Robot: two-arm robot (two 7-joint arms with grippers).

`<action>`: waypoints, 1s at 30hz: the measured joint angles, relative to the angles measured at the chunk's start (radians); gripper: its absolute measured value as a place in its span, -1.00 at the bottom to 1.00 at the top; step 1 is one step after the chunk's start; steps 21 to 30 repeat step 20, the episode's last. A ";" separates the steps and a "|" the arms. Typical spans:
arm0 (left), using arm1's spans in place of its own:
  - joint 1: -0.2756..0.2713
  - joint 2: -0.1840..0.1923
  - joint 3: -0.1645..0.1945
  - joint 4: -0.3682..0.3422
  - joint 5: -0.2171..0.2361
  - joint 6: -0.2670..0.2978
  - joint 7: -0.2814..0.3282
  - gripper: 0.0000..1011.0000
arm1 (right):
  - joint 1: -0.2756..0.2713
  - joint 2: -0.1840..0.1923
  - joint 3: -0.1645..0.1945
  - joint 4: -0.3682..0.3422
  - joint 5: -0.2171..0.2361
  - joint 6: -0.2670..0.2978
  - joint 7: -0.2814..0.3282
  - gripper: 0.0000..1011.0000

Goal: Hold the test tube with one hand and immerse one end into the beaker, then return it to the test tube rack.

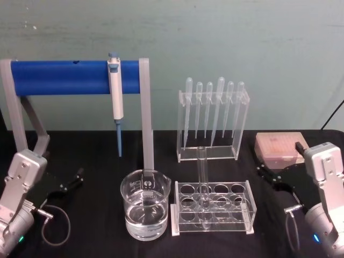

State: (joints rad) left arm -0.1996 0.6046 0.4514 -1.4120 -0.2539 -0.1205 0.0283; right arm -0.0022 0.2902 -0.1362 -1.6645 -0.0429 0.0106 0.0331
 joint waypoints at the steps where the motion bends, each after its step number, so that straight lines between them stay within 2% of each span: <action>1: 0.000 0.000 0.000 0.000 0.000 0.000 0.000 0.98 | -0.001 -0.001 0.002 0.000 -0.020 0.000 -0.013 0.98; 5: 0.000 0.000 0.000 0.000 0.000 0.000 0.000 0.98 | -0.005 -0.011 0.014 0.000 -0.038 -0.003 -0.030 0.98; 30: 0.000 0.000 0.000 0.000 0.000 0.000 0.000 0.98 | -0.005 -0.009 0.012 -0.002 -0.034 -0.004 -0.029 0.98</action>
